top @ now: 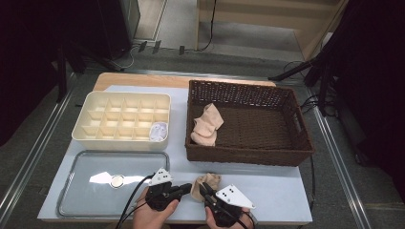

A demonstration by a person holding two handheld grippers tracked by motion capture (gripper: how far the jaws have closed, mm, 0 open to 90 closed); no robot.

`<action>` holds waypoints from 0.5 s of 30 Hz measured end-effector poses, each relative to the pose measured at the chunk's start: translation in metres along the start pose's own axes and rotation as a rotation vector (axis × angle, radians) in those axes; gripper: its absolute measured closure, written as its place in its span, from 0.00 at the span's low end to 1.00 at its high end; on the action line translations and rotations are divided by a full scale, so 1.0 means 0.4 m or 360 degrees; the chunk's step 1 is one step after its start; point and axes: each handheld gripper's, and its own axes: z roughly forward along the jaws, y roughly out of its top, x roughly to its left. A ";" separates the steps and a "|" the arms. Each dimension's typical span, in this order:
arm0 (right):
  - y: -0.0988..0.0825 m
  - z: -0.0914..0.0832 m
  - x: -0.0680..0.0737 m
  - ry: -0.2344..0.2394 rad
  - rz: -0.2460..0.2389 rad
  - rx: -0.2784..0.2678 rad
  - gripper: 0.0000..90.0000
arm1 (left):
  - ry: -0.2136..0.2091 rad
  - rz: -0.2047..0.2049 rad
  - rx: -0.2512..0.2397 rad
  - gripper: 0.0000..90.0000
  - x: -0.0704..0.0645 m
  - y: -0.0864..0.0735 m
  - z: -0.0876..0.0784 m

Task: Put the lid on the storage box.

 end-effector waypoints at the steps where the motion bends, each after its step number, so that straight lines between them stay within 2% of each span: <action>1: -0.001 0.003 0.001 -0.0001 0.0000 -0.0001 0.93 | 0.0000 0.0000 0.0000 1.00 0.000 0.000 0.000; 4: -0.005 0.014 0.005 0.0013 -0.0010 0.0015 0.91 | -0.0008 -0.0004 0.0005 1.00 0.003 0.001 0.001; 5: -0.006 0.017 0.007 0.0020 -0.0013 0.0025 0.87 | -0.0001 -0.0011 -0.0001 1.00 0.005 0.001 -0.001; 7: -0.010 0.022 0.004 0.0095 -0.0009 0.0029 0.72 | -0.0006 -0.0016 -0.0015 1.00 0.011 0.003 -0.008; 8: -0.010 0.022 0.004 0.0095 -0.0009 0.0029 0.72 | -0.0004 -0.0022 -0.0021 1.00 0.012 0.004 -0.011; 9: -0.007 0.011 0.003 0.0104 0.0004 -0.0010 0.63 | -0.0001 -0.0029 -0.0042 1.00 0.019 0.006 -0.022; 10: -0.007 0.011 0.003 0.0104 0.0004 -0.0010 0.63 | -0.0001 -0.0029 -0.0042 1.00 0.019 0.006 -0.022; 11: 0.000 -0.006 -0.003 0.0113 0.0022 -0.0068 0.57 | -0.0002 -0.0037 -0.0060 1.00 0.023 0.008 -0.032; 13: 0.003 -0.017 -0.008 0.0101 0.0022 -0.0099 0.55 | -0.0003 -0.0043 -0.0068 1.00 0.023 0.010 -0.036; 15: 0.013 -0.052 -0.030 0.0083 0.0056 -0.0161 0.55 | -0.0014 -0.0045 -0.0086 1.00 0.024 0.012 -0.045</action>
